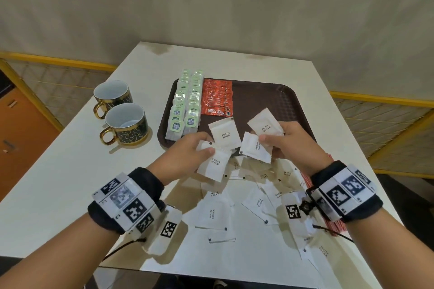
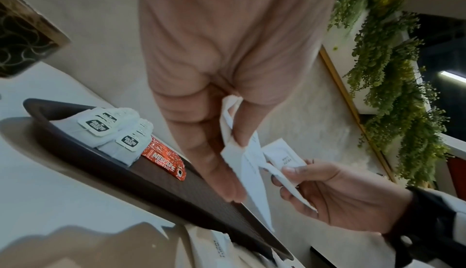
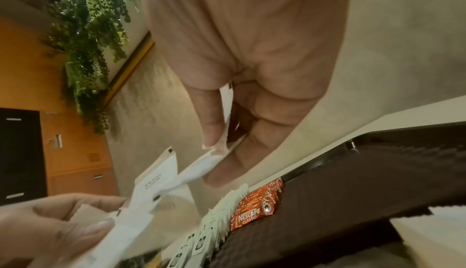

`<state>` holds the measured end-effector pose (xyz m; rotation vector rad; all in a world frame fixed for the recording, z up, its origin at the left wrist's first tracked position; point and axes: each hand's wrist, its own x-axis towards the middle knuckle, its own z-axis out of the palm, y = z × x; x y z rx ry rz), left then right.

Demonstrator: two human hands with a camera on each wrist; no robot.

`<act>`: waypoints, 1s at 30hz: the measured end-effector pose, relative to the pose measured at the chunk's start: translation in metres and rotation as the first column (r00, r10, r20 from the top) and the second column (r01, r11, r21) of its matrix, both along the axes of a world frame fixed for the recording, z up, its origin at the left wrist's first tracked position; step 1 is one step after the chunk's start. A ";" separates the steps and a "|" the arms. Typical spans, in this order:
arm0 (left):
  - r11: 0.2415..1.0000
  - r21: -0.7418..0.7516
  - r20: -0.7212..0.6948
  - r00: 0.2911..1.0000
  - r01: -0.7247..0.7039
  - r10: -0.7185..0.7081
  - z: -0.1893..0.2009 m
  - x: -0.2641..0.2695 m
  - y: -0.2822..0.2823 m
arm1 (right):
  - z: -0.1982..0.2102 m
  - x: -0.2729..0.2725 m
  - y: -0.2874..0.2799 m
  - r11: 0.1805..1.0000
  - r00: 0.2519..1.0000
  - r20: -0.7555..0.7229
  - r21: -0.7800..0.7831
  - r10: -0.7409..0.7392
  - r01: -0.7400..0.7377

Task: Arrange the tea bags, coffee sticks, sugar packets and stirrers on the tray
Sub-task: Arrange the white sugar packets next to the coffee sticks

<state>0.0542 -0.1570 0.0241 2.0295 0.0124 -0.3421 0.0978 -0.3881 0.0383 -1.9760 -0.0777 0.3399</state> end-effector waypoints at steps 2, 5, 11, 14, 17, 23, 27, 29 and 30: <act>1.000 -0.020 -0.019 1.000 -0.005 0.005 0.003 -0.001 0.001 | 0.002 -0.001 0.002 0.999 1.000 -0.018 0.044 -0.007 0.008; 0.998 -0.052 -0.047 0.999 0.023 -0.025 0.005 -0.003 0.001 | 0.006 -0.006 0.008 0.988 0.999 -0.054 0.154 0.008 0.001; 0.998 -0.050 -0.094 0.995 0.026 -0.031 0.006 -0.006 0.001 | 0.011 -0.016 0.021 0.976 0.999 -0.044 0.218 0.007 0.003; 0.997 -0.072 -0.082 0.997 -0.016 0.010 0.008 -0.007 0.001 | 0.007 -0.021 0.028 0.967 0.998 0.018 0.248 -0.065 0.059; 0.964 -0.232 -0.145 0.985 -0.128 0.096 0.010 -0.008 0.000 | -0.005 -0.028 0.044 0.964 0.989 0.088 0.251 -0.117 0.092; 0.805 -0.560 -0.270 0.962 -0.194 0.044 0.021 -0.008 0.000 | -0.021 -0.034 0.066 0.957 0.968 0.140 0.235 -0.208 0.172; 0.868 -0.474 -0.145 0.985 -0.148 0.088 0.016 -0.007 0.004 | -0.014 -0.035 0.076 0.956 0.978 0.143 0.271 -0.154 0.111; 0.850 -0.481 -0.169 0.974 -0.213 0.149 0.014 -0.006 0.009 | -0.004 -0.034 0.075 0.947 0.981 0.118 0.301 -0.154 0.112; 0.837 -0.489 -0.193 0.966 -0.245 0.169 0.014 -0.005 0.012 | 0.000 -0.032 0.072 0.946 0.978 0.124 0.299 -0.169 0.126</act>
